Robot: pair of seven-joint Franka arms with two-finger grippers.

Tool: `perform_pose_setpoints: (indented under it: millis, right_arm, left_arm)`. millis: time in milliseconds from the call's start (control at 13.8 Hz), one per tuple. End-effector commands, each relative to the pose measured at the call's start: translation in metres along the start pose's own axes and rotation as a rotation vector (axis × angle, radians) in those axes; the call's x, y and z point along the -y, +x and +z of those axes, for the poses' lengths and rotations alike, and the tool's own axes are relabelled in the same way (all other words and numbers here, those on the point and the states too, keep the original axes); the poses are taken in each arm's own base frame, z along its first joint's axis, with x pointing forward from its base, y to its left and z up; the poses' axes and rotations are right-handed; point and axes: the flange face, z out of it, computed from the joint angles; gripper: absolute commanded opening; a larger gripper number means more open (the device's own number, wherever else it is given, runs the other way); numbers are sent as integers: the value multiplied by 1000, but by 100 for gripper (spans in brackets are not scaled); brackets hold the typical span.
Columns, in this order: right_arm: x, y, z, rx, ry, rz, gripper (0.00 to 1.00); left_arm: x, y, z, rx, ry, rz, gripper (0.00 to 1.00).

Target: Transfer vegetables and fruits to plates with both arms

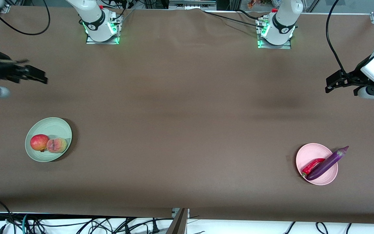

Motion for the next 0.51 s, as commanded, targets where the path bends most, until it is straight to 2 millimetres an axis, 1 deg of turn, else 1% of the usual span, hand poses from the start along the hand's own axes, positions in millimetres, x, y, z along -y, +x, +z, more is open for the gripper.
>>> perform_pose_setpoints:
  millis: [0,73,291,364,436]
  right_arm:
    - [-4,-13,2,-1,-7,-7,100]
    - [-5,-10,5,3,-12,-8,100]
    - [16,-4,6,3,-57,-51,100]
    - [20,-4,5,-2,-81,-62,100]
    - [18,-2,7,3,-79,-61,100]
  left_arm:
    - [0,-2,-4,-1,20,25,100]
    - [0,-2,-4,-1,20,25,100]
    - [0,-2,-4,-1,20,25,100]
    - [0,-2,-4,-1,20,25,100]
    - [0,-2,-4,-1,20,25,100]
